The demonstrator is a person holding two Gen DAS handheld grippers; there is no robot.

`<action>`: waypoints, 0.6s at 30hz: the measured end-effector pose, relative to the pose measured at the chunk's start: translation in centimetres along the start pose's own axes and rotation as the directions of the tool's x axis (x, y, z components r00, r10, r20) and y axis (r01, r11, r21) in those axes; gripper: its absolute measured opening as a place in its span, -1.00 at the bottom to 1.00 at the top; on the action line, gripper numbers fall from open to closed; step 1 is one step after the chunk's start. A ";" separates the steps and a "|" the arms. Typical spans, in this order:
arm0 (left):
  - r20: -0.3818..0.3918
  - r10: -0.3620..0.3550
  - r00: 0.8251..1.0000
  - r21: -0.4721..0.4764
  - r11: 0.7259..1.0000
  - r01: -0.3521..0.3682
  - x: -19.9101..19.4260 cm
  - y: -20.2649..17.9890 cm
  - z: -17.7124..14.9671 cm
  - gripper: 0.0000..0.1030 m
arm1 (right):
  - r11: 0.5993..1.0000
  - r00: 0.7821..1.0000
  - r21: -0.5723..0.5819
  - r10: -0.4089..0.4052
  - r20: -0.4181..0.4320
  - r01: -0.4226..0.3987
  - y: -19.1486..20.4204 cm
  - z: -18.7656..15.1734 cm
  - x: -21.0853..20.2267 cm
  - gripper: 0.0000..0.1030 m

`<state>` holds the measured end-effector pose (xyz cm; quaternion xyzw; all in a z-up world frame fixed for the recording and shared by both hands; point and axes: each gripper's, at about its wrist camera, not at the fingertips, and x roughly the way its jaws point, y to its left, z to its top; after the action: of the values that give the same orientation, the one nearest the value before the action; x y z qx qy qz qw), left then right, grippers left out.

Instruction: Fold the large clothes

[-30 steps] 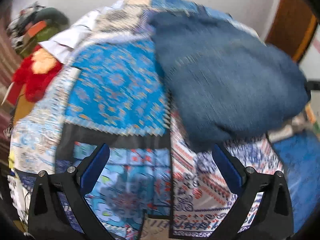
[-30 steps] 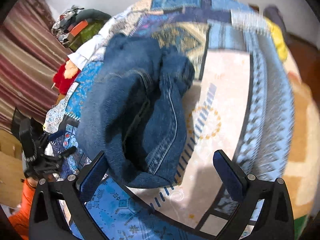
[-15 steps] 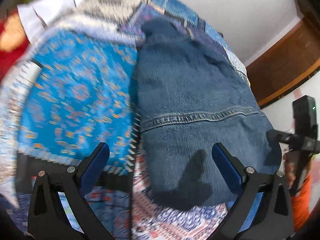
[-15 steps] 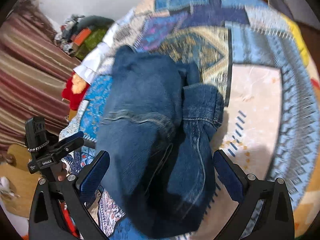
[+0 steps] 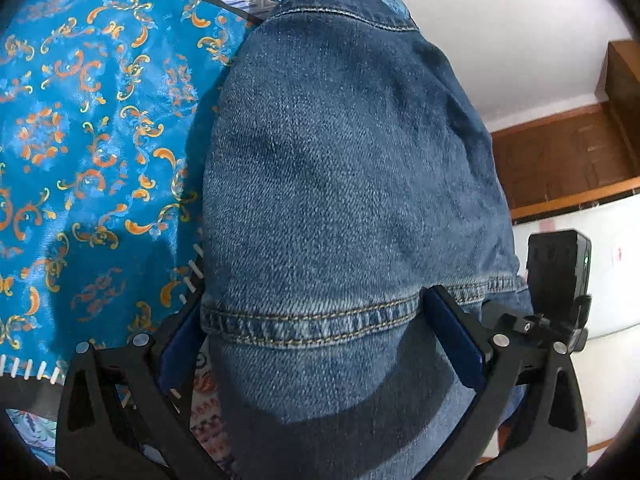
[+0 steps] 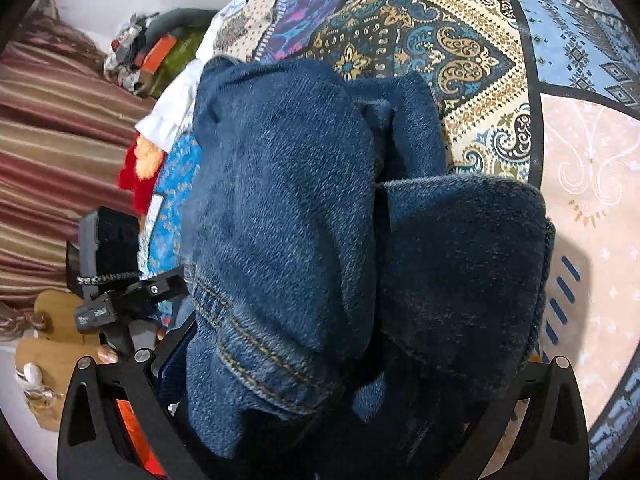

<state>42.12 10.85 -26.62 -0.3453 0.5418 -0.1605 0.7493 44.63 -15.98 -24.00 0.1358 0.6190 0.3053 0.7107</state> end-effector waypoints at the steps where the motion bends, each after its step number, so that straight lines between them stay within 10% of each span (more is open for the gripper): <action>1: 0.012 0.005 1.000 0.000 1.000 -0.005 -0.1 -0.1 -0.1 0.97 | 1.000 1.000 -0.003 0.003 0.013 -0.003 0.0 0.0 0.0 0.97; 8: 0.082 0.103 0.991 0.127 0.985 -0.113 -3.0 -3.2 -1.6 0.46 | 0.997 0.995 -0.063 -0.038 0.092 0.044 1.9 -1.1 -1.2 0.42; 18: 0.221 0.176 0.959 0.233 0.946 -0.227 -11.5 -6.7 -4.4 0.39 | 0.996 0.988 -0.086 0.038 0.147 -0.026 7.1 -3.0 -3.5 0.12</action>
<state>34.84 11.67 -14.71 -0.2025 0.4721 -0.1162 0.8501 39.70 -13.12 -17.74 0.1382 0.5488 0.3315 0.7549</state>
